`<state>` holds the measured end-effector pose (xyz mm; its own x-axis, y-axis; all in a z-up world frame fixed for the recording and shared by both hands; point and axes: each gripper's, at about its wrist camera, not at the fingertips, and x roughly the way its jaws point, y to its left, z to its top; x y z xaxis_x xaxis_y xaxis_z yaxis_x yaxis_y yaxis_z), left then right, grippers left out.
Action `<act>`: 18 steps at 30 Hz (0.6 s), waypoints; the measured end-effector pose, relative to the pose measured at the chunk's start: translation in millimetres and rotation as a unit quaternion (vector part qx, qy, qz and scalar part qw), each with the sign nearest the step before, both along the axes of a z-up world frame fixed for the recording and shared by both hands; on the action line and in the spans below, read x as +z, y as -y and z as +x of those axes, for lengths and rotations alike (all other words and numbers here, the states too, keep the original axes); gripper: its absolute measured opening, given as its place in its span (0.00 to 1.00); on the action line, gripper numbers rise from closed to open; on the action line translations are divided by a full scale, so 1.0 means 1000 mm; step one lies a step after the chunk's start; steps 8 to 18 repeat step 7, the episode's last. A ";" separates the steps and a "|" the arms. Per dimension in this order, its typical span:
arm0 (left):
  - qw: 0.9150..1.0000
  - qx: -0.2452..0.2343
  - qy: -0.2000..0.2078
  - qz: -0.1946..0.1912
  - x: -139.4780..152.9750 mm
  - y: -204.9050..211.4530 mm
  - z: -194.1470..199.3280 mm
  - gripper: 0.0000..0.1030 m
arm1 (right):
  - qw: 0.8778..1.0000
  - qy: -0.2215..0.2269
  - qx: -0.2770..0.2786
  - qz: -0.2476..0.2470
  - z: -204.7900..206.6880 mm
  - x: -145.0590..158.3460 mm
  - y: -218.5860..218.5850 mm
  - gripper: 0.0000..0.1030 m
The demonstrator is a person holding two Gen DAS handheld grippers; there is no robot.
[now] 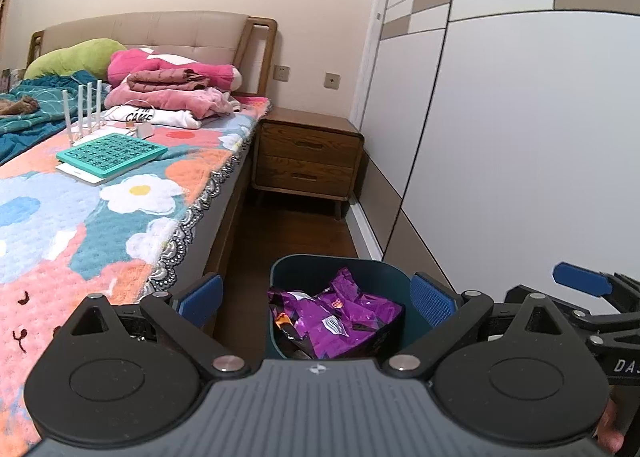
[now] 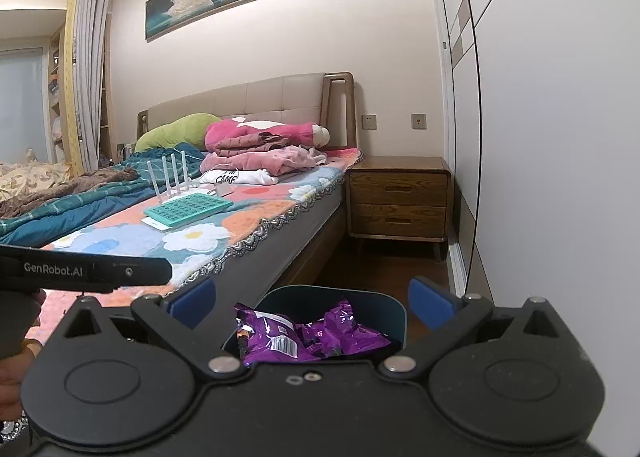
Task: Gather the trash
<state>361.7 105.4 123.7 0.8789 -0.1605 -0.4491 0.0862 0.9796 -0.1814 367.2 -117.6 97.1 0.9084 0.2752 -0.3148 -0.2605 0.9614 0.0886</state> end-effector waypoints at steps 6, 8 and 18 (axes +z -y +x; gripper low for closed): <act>1.000 0.008 -0.007 -0.005 -0.002 -0.005 0.003 0.98 | 1.000 -0.003 -0.006 -0.001 0.000 -0.002 0.000 1.00; 1.000 0.008 -0.007 -0.006 -0.003 -0.005 0.003 0.98 | 1.000 -0.004 -0.008 -0.001 0.001 -0.003 -0.001 1.00; 1.000 0.008 -0.007 -0.006 -0.003 -0.005 0.003 0.98 | 1.000 -0.004 -0.008 -0.001 0.001 -0.003 -0.001 1.00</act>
